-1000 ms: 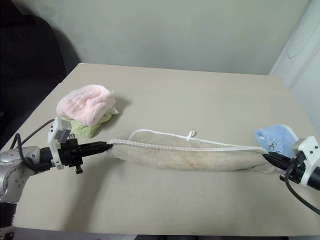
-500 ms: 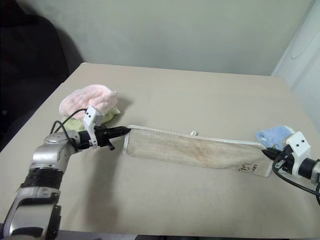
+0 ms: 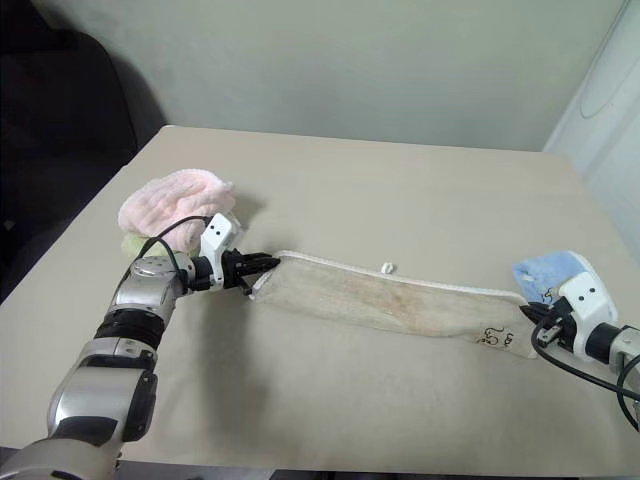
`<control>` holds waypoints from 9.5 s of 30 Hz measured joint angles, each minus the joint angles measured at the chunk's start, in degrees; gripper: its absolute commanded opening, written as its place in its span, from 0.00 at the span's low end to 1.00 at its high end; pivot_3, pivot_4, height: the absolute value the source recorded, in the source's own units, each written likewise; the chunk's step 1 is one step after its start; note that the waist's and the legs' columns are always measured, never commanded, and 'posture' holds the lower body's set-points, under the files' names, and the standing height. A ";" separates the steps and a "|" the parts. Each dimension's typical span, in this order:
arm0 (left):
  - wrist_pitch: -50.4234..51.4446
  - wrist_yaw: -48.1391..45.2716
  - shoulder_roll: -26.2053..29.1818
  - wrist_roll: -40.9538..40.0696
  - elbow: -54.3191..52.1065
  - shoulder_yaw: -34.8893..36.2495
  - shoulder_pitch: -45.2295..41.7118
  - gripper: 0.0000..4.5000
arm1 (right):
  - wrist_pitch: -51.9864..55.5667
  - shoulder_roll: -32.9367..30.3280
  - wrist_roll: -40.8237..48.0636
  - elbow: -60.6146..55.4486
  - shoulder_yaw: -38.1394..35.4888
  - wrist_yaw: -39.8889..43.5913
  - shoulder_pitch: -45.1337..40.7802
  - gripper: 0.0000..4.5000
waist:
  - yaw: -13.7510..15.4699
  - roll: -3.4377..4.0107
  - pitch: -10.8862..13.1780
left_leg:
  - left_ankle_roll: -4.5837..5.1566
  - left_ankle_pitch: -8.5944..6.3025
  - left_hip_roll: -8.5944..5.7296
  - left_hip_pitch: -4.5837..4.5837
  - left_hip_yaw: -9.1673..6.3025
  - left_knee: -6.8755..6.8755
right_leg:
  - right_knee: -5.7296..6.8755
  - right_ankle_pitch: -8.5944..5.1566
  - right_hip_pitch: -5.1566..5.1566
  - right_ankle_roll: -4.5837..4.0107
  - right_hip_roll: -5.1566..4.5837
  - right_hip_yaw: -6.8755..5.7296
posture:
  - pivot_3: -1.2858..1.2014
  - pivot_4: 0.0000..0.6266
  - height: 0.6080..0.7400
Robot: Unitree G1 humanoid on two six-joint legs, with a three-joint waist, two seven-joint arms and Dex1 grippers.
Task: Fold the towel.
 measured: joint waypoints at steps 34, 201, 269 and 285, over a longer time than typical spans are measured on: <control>14.24 0.88 -0.85 -13.18 -37.16 7.65 11.98 1.00 | 39.26 16.20 55.53 -28.34 -27.63 -25.47 20.46 1.00 | 0.07 -0.24 0.09 | -0.71 -0.48 -0.05 -0.05 0.05 0.05 | 0.02 -0.77 0.07 0.45 0.09 0.04 | 0.52 0.24 1.00; 55.59 70.59 -9.81 -76.53 -74.52 33.72 47.04 1.00 | 0.41 21.56 1.13 -7.46 21.93 -12.88 -23.83 0.08 | -0.18 -0.18 0.29 | -1.19 -0.72 0.08 0.97 -0.06 -0.31 | 0.07 -0.36 0.61 -0.31 0.20 -0.02 | 0.52 0.24 1.00; 54.77 52.97 -10.55 -63.06 -60.69 7.87 10.89 0.01 | -1.81 22.99 -2.26 -8.25 12.98 -20.57 -21.48 0.07 | 1.32 -0.16 0.74 | -1.22 -0.53 0.01 0.97 -0.34 -0.13 | 0.04 -0.45 0.92 -0.88 0.49 0.02 | 0.52 0.24 1.00; 52.20 29.17 -22.91 -34.87 -46.25 -20.09 -7.26 0.01 | -2.64 22.26 -3.28 -10.05 5.53 -27.35 -17.13 0.07 | 1.10 -0.18 0.75 | -0.78 -0.44 0.04 0.93 -0.13 -0.09 | -0.05 -0.43 0.97 -0.34 0.28 0.05 | 0.52 0.24 1.00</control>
